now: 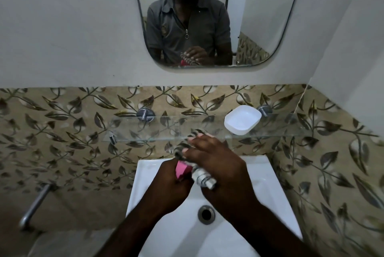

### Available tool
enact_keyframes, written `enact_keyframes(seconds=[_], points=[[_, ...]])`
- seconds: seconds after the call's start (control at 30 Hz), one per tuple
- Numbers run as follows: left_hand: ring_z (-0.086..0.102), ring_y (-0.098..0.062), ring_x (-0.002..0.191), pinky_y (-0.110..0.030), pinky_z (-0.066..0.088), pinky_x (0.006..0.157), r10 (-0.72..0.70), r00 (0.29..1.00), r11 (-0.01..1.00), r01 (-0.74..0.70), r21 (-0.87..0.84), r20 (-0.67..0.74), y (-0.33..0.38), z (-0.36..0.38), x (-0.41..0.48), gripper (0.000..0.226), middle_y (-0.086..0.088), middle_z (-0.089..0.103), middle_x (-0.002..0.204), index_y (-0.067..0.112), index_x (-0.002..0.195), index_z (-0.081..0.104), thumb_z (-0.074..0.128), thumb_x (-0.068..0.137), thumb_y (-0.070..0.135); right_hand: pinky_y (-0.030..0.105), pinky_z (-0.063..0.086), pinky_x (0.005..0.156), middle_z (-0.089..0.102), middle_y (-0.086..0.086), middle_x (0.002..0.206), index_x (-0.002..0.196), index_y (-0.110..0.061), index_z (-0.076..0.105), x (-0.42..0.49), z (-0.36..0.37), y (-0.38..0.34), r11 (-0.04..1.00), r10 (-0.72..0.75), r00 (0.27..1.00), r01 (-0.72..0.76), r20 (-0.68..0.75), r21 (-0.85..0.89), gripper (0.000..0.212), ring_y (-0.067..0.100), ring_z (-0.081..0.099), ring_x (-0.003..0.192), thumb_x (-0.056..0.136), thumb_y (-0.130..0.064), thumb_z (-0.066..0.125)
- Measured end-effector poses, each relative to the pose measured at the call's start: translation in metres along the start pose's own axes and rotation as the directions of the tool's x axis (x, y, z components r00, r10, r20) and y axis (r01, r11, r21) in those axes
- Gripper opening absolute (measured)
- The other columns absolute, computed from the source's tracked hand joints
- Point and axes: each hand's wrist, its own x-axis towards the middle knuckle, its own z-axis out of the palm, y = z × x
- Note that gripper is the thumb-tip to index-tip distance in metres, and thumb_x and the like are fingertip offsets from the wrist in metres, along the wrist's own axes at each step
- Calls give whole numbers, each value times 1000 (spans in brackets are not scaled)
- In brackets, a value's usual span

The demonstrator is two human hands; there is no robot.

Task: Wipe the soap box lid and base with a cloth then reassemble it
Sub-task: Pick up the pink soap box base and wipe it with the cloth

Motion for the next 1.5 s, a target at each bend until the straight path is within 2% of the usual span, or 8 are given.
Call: enact_keyframes(seconds=[0.13, 0.3, 0.47, 0.77, 1.07, 1.23, 1.37, 1.5], points=[[52, -16, 61, -49, 44, 57, -43, 999, 996, 43, -74, -4, -1, -2, -8, 28, -8, 63, 65, 7, 74, 64, 63, 80, 34, 22, 44, 100, 68, -15, 115, 105, -18, 72, 4, -1, 5, 953, 180, 984, -177, 10, 245, 44, 7, 62, 113, 71, 3, 56], [69, -16, 76, -29, 55, 72, -304, 944, 908, 245, -341, -132, 4, 8, -10, 34, 0, 74, 88, 21, 98, 69, 74, 66, 32, 10, 47, 85, 73, -18, 106, 107, -23, 71, 8, -1, 12, 679, 535, 837, -508, 116, 530, 54, 1, 66, 103, 71, 16, 61], [69, -33, 95, -54, 56, 86, -449, 881, 764, 292, -575, -149, -5, 8, -5, 65, -14, 73, 104, 17, 110, 66, 83, 50, 35, 23, 54, 80, 75, -6, 101, 113, -16, 70, 5, 7, 15, 609, 622, 758, -625, 196, 488, 45, 8, 70, 95, 72, 1, 68], [73, -27, 83, -42, 59, 67, -507, 862, 532, 316, -786, 4, -13, -2, 4, 50, -12, 76, 96, 11, 116, 62, 40, 92, 49, 52, 55, 69, 74, 12, 82, 93, -12, 70, -15, 14, 16, 497, 737, 602, -791, 308, 358, 20, 33, 70, 77, 76, -2, 68], [62, -39, 112, -53, 54, 85, -447, 886, 269, 264, -926, 123, -13, -11, 13, 94, -25, 62, 126, 5, 131, 56, 81, 58, 59, 28, 54, 59, 74, 2, 72, 84, -9, 71, -26, -6, 28, 367, 690, 520, -851, 503, 376, 21, 14, 70, 66, 69, 4, 65], [59, -36, 107, -67, 30, 107, -420, 879, 166, 318, -934, 225, -22, -9, 14, 95, -23, 60, 123, 5, 130, 58, 55, 69, 78, 16, 50, 57, 73, -8, 68, 78, -20, 71, -14, -20, 34, 561, 770, 627, -754, 120, 341, 31, 0, 63, 59, 73, 11, 70], [65, -34, 100, -53, 43, 100, -446, 838, 169, 423, -890, 314, -14, 6, 14, 77, -19, 67, 114, 7, 119, 67, 39, 83, 70, 19, 53, 65, 74, -8, 80, 98, -21, 72, 15, -13, 11, 874, 479, 874, -484, 85, 44, 32, 2, 68, 73, 73, -1, 75], [61, -32, 117, -44, 46, 100, -440, 845, 266, 446, -854, 304, 1, 12, 17, 65, -17, 67, 122, 10, 119, 66, 43, 85, 59, 24, 51, 79, 69, -2, 101, 109, -20, 70, 24, 18, 1, 874, 484, 868, -475, 108, -100, 34, 15, 65, 89, 76, -10, 71]])
